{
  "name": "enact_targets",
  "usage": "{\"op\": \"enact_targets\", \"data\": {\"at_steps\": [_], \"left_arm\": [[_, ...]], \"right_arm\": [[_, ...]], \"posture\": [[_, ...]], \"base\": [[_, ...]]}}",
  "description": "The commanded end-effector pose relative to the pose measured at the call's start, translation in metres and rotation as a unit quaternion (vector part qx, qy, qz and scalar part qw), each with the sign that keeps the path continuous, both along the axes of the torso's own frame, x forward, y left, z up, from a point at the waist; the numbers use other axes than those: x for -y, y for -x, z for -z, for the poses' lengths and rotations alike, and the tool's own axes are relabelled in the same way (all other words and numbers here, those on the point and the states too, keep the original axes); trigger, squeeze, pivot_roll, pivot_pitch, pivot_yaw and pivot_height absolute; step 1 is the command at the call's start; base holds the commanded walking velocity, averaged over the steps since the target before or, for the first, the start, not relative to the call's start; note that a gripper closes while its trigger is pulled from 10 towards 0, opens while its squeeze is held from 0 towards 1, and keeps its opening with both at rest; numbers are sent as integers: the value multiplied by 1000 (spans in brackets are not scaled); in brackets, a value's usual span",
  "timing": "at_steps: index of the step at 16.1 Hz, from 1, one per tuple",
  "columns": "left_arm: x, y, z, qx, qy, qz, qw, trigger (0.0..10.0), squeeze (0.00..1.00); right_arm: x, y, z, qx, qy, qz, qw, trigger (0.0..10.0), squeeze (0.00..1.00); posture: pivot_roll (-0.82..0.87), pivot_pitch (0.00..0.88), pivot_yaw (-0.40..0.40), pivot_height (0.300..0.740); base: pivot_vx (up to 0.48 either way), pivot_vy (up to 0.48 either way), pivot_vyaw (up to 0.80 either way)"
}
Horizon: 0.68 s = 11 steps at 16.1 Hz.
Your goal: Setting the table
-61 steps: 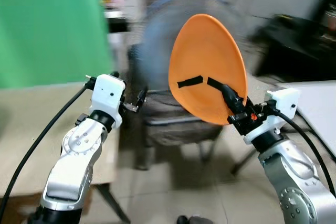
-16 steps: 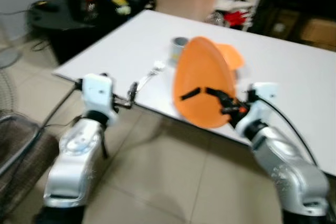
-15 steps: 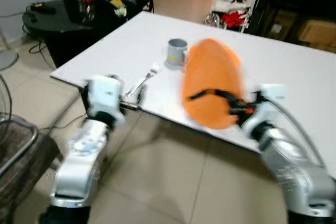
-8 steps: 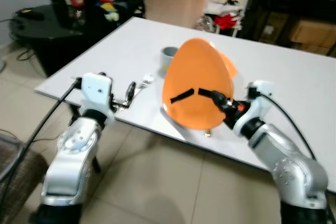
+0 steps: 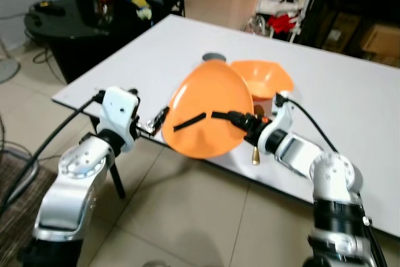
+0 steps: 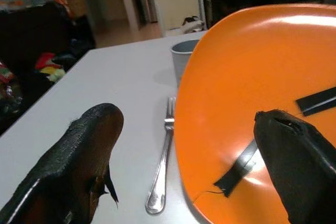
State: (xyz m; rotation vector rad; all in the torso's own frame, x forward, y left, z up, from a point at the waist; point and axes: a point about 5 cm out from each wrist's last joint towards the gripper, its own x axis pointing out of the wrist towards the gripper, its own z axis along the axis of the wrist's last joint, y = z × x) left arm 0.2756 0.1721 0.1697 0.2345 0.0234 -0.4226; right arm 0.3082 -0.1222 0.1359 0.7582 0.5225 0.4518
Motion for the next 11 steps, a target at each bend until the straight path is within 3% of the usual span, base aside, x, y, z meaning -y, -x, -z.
{"op": "enact_targets", "data": {"at_steps": [1,5,11], "left_arm": [[1,3,-4,-9,0,31,999,10000,0],[4,14,-5,-33,-10,95,995,10000,0],[7,18,-6,-40,-8,113,993,10000,0]], "right_arm": [[0,-9,-2,-22,-32,6,999,10000,0],[0,-34,15,-121,-120,50,984,10000,0],[14,-46,27,-139,-163,129,968,10000,0]], "posture": [[104,0,-14,740],[123,0,-15,740],[125,0,-9,740]], "base": [[0,0,0],[0,0,0],[0,0,0]]}}
